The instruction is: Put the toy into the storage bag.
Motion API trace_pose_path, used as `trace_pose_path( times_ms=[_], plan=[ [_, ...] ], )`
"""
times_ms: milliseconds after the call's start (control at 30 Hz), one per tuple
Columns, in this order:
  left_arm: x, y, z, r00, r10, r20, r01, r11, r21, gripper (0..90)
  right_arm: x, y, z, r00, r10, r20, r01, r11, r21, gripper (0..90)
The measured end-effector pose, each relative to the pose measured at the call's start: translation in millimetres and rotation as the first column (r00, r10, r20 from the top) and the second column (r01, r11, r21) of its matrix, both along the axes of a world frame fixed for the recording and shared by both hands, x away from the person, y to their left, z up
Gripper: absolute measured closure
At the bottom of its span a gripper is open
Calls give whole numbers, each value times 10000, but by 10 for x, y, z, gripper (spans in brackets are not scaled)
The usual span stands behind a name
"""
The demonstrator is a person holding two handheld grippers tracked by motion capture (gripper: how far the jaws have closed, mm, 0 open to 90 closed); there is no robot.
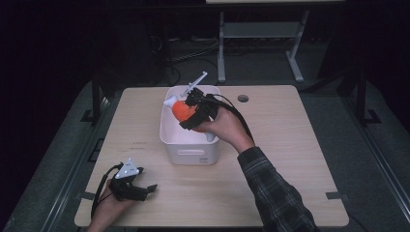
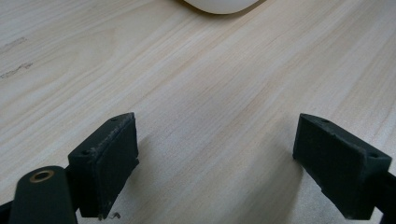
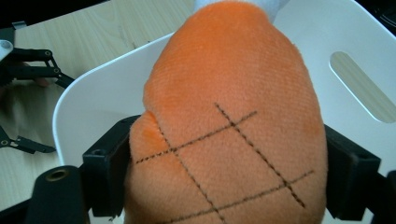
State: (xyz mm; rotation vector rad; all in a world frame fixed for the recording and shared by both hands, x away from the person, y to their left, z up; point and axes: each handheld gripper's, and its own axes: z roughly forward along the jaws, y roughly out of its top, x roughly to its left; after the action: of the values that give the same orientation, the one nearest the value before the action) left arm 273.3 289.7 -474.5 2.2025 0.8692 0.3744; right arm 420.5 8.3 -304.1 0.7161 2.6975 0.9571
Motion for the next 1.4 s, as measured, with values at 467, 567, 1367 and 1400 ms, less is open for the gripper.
trace_pose_path(
  times_ms=[467,567,1367,1400],
  plan=[
    [0,0,0,10000,2,0,-2,10000,-5,130,54,88,-120,9997,131,-187,-137,9993,-337,178],
    [0,0,0,10000,0,0,0,10000,-3,131,50,97,-134,9997,160,-199,-167,9991,-379,178],
    [0,0,0,10000,-4,0,4,10000,9,130,23,128,-161,9991,346,-260,-358,9981,-503,141],
    [0,0,1,10000,-9,6,9,10000,13,131,22,124,-159,9992,332,-229,-343,9982,-501,141]
  ],
)
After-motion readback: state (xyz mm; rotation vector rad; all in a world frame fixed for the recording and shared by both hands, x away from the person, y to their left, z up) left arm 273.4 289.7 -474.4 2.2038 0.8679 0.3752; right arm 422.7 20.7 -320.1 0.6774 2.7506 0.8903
